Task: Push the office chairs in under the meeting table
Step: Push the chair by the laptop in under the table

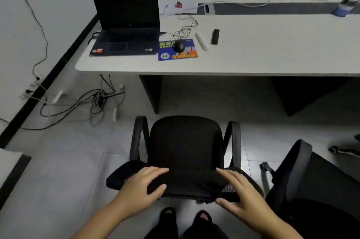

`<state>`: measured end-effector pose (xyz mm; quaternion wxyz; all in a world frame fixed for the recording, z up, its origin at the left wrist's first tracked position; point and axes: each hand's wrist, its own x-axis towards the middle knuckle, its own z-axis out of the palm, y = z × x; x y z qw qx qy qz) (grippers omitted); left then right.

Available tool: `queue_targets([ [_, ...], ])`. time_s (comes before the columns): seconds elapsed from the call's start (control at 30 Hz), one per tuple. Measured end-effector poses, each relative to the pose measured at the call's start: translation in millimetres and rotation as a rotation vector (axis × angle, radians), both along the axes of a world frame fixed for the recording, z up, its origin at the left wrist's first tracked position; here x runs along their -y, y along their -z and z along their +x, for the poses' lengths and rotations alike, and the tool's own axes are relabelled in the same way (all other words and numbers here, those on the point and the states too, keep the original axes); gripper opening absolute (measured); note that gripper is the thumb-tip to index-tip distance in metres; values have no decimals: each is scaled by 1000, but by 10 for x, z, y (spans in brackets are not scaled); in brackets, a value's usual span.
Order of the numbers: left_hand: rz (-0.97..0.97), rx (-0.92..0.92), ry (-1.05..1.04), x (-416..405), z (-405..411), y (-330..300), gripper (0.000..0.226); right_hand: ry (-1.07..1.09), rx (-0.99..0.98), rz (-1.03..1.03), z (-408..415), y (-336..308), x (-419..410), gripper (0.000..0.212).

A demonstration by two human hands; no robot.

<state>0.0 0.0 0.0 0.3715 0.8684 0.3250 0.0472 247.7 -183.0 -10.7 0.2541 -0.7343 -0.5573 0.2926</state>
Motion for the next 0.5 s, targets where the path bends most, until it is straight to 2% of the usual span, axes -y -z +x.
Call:
queue_targets([
  [0.03, -11, -58, 47, -19, 2, 12, 66, -53, 23, -65, 2, 27, 8, 72],
  [0.1, 61, -179, 128, -45, -27, 120, 74, -123, 241, -88, -37, 144, 17, 71],
  [0.23, 321, -277, 275, -133, -170, 359, 45, -120, 455, -75, -154, 303, -30, 55],
  [0.4, 402, -297, 278, -269, -110, 425, 53, -111, 485, -161, -81, 409, -174, 70],
  [0.5, 431, -263, 283, -391, -17, 407, 52, -69, 473, -146, -42, 435, -227, 67],
])
